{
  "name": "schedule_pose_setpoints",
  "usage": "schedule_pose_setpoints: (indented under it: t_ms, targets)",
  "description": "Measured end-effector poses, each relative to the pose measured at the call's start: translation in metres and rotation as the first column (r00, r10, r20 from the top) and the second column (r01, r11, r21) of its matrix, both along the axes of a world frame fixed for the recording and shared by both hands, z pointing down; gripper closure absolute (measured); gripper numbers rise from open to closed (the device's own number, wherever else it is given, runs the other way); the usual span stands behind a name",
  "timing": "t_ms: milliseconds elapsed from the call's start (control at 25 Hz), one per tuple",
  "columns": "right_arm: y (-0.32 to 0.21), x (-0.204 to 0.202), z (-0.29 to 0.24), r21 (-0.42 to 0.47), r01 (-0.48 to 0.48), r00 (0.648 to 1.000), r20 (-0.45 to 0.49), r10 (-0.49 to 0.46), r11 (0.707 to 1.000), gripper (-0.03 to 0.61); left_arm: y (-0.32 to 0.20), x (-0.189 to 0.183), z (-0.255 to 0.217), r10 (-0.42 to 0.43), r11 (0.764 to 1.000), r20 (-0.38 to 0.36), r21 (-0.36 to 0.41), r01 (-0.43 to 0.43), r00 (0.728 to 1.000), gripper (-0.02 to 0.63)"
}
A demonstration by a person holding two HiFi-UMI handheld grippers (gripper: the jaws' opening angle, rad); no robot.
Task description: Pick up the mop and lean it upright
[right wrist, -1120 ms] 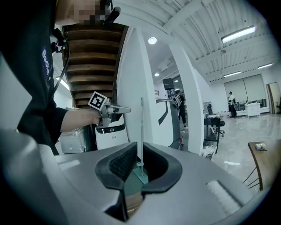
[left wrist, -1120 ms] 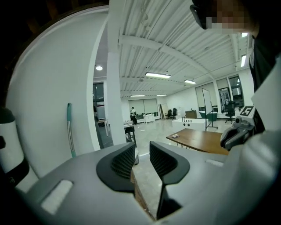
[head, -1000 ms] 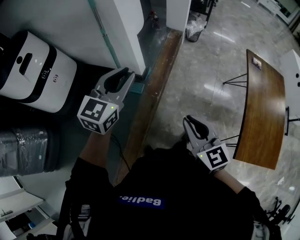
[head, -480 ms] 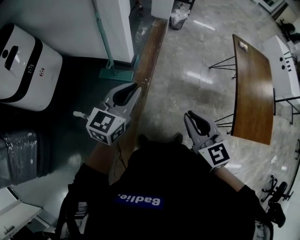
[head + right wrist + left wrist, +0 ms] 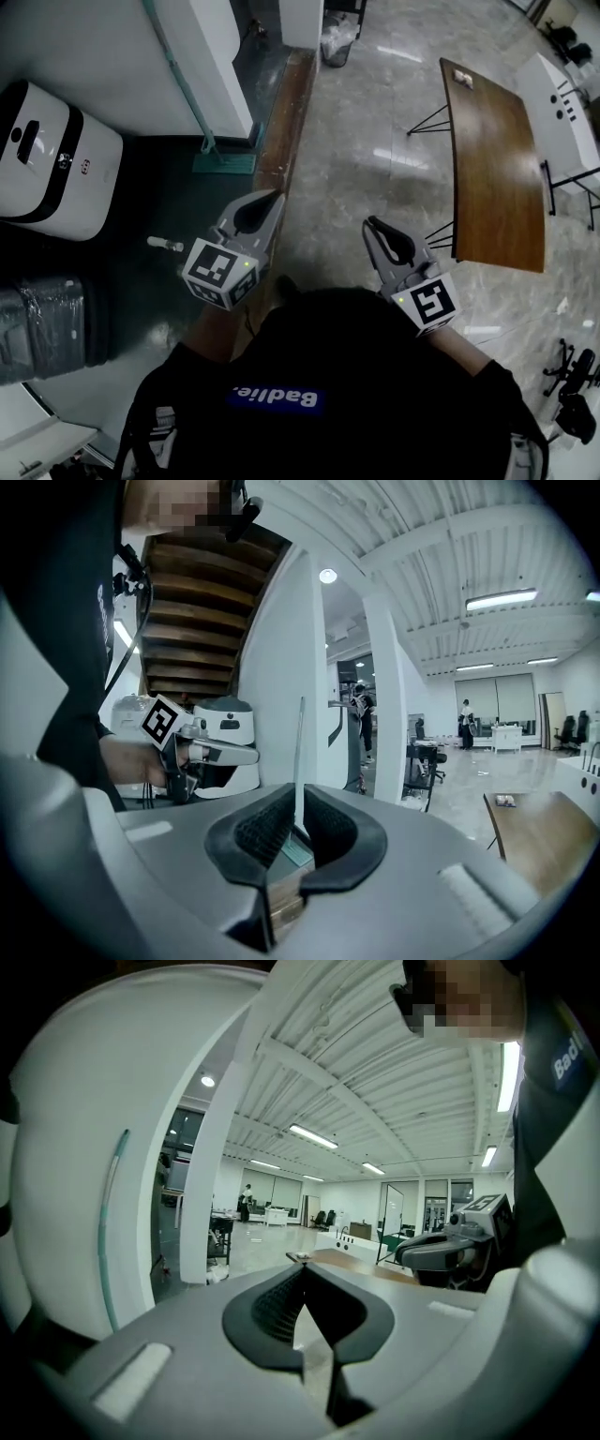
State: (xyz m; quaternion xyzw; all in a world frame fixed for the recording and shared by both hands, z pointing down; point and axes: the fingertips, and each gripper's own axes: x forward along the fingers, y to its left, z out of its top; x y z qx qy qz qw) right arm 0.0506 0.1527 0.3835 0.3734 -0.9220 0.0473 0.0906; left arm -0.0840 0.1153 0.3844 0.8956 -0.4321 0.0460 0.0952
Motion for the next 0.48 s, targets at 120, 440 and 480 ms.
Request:
schedule_pose_setpoints:
  t_ms: [120, 440, 480]
  targets:
    - [0.003, 0.027, -0.006, 0.014, -0.025, 0.998, 0.063, 0.024, 1.000, 0.574, 0.013, 0.050, -0.010, 0.059, 0.998, -0.009, 0.004, -0.059, 0.998, 0.594]
    - [0.012, 0.077, -0.010, 0.025, -0.042, 0.991, 0.126, 0.038, 0.999, 0.577, 0.042, 0.152, -0.041, 0.220, 0.972, 0.001, 0.090, -0.219, 0.976, 0.594]
    - [0.012, 0.082, -0.009, 0.023, -0.052, 0.990, 0.135, 0.048, 0.998, 0.577, 0.045, 0.160, -0.039, 0.235, 0.968, 0.000, 0.090, -0.234, 0.972, 0.594]
